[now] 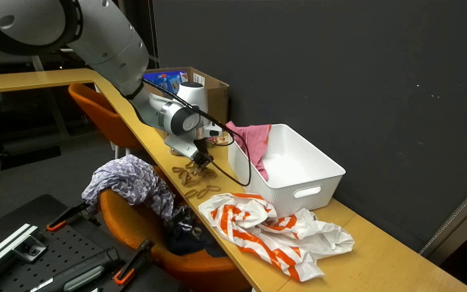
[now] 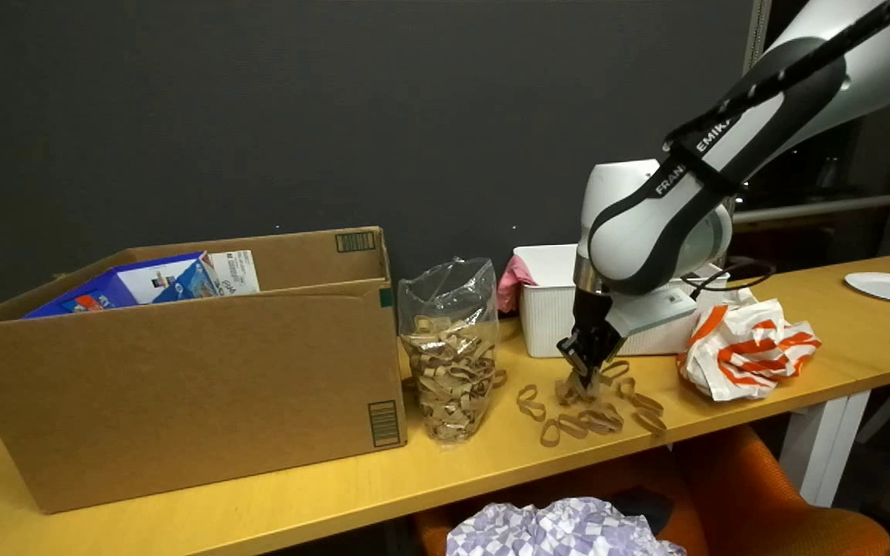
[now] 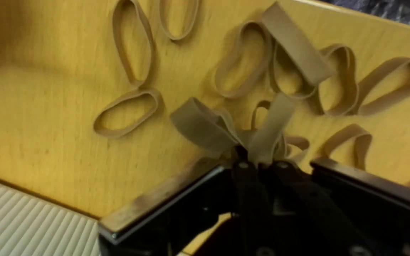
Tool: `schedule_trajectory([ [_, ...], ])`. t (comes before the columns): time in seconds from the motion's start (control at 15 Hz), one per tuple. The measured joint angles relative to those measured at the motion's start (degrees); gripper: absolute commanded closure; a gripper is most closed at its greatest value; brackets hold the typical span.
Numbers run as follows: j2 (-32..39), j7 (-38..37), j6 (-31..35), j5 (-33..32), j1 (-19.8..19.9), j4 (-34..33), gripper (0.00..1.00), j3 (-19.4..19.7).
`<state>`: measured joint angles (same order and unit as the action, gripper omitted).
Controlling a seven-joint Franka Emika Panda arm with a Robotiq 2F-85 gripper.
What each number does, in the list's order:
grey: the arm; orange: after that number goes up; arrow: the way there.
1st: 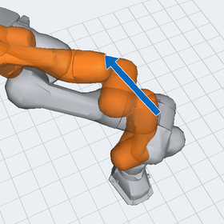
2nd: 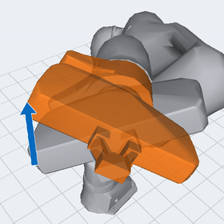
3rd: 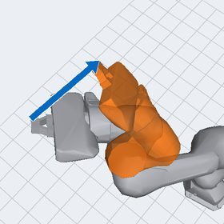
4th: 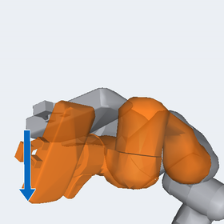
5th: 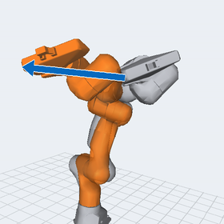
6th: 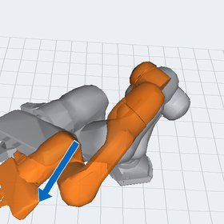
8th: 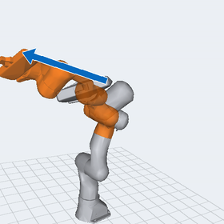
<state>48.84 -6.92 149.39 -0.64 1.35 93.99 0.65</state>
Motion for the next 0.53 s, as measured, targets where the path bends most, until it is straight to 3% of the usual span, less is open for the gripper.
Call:
schedule_trajectory([
  [0.53, -16.4, -6.6, -15.2, -2.4, -5.8, -1.7, 0.98, 2.7],
])
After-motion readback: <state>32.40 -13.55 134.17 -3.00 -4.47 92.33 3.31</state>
